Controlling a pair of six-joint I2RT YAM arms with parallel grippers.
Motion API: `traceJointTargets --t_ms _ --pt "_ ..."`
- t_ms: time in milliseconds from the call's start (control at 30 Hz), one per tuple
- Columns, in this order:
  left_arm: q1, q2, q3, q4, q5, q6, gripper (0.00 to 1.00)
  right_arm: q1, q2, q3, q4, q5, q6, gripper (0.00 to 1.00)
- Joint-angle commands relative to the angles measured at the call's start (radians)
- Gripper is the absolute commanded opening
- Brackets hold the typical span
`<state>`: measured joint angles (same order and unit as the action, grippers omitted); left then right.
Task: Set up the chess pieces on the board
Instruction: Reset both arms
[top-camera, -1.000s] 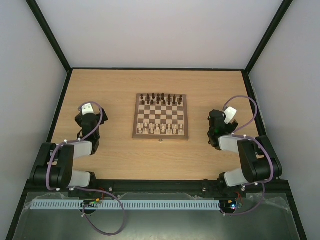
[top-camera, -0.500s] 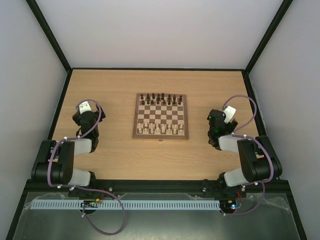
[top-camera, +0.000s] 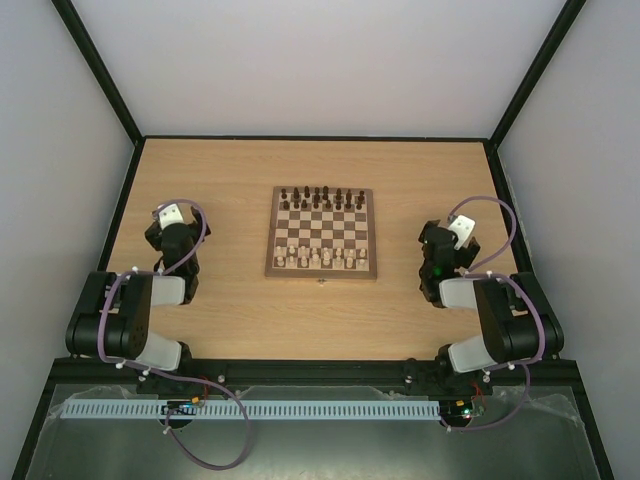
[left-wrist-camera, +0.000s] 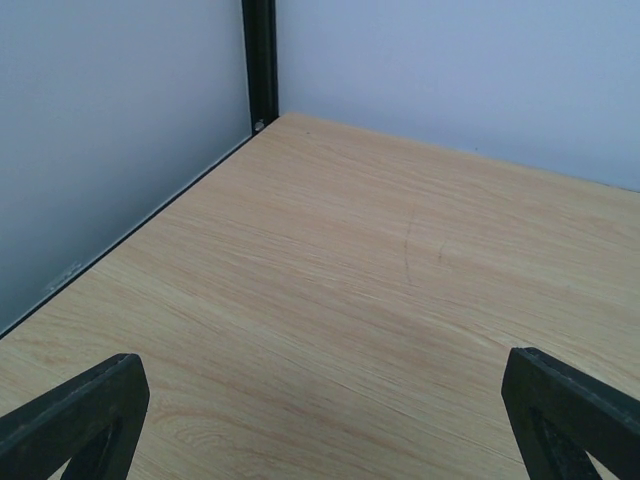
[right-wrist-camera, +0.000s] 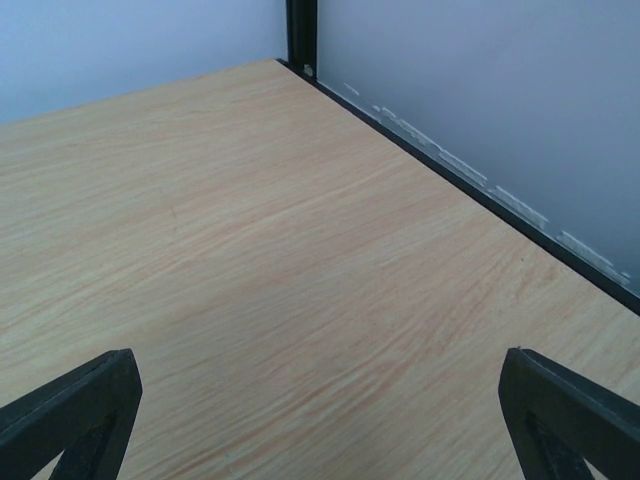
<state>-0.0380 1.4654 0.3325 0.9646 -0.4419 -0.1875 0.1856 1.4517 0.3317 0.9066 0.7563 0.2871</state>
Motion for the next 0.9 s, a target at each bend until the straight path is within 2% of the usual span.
traceJointTargets --t_ms 0,133,267,400,500,767,867 --pt "0.004 -0.01 -0.018 0.091 0.057 0.04 1.0 -0.019 0.024 -0.004 0.137 -0.037 -0.044 0.99" --pt "0.003 -0.029 -0.056 0.144 0.079 0.051 1.0 -0.025 0.074 0.05 0.092 -0.119 -0.087 0.99" --pt "0.001 -0.016 -0.065 0.173 0.1 0.063 1.0 -0.025 0.071 0.035 0.117 -0.214 -0.134 0.99" --pt "0.001 0.01 -0.04 0.152 0.105 0.066 1.0 -0.025 0.053 0.008 0.153 -0.23 -0.14 0.99" --pt "0.001 0.027 -0.014 0.124 0.11 0.069 1.0 -0.025 0.019 -0.066 0.255 -0.248 -0.146 0.99" --pt "0.001 0.028 -0.013 0.124 0.109 0.069 1.0 -0.025 -0.011 -0.159 0.385 -0.291 -0.164 0.99" --pt "0.001 0.027 -0.014 0.123 0.109 0.069 0.99 -0.028 -0.002 -0.153 0.384 -0.28 -0.153 0.99"
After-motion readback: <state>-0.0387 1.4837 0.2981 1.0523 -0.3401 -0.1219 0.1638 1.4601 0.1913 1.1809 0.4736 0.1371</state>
